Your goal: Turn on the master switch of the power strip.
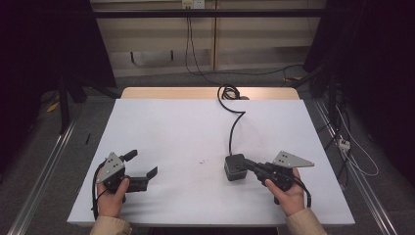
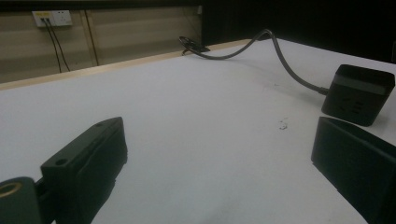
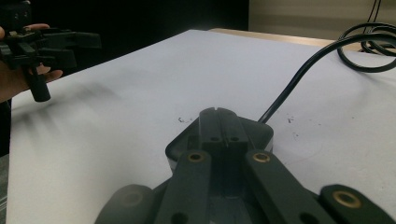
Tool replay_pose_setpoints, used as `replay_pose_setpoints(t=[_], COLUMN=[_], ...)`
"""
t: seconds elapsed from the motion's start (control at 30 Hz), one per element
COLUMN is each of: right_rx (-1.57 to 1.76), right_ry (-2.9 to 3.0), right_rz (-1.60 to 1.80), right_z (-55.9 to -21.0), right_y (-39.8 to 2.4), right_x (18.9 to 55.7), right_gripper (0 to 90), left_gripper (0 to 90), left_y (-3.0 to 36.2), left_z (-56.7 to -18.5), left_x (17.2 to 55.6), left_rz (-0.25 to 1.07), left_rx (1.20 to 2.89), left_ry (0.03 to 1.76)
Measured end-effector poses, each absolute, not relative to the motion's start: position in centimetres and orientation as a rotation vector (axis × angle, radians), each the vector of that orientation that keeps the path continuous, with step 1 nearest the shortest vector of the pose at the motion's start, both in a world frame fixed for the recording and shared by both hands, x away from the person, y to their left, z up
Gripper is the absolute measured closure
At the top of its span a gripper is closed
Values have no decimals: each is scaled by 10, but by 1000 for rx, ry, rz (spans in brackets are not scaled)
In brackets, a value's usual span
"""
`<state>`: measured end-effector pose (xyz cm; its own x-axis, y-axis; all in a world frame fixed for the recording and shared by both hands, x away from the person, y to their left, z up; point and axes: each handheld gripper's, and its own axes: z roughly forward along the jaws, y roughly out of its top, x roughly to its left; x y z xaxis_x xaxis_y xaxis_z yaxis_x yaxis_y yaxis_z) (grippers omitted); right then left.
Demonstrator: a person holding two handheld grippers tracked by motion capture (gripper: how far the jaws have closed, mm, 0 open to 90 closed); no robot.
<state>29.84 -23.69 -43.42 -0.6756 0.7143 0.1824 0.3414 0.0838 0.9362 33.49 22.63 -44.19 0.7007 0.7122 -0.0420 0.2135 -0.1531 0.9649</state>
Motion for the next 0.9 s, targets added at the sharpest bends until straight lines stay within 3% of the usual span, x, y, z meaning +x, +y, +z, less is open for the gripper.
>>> replay_pose_setpoints(t=[0.9], right_rx=[1044], right_ry=[2070], right_rz=[1587], right_z=[-438], right_y=[-231], right_x=[304], right_gripper=[900], left_gripper=[32], left_y=[226], left_z=[-442], left_x=[335], left_rz=[516], left_rx=[1708], left_ry=[746])
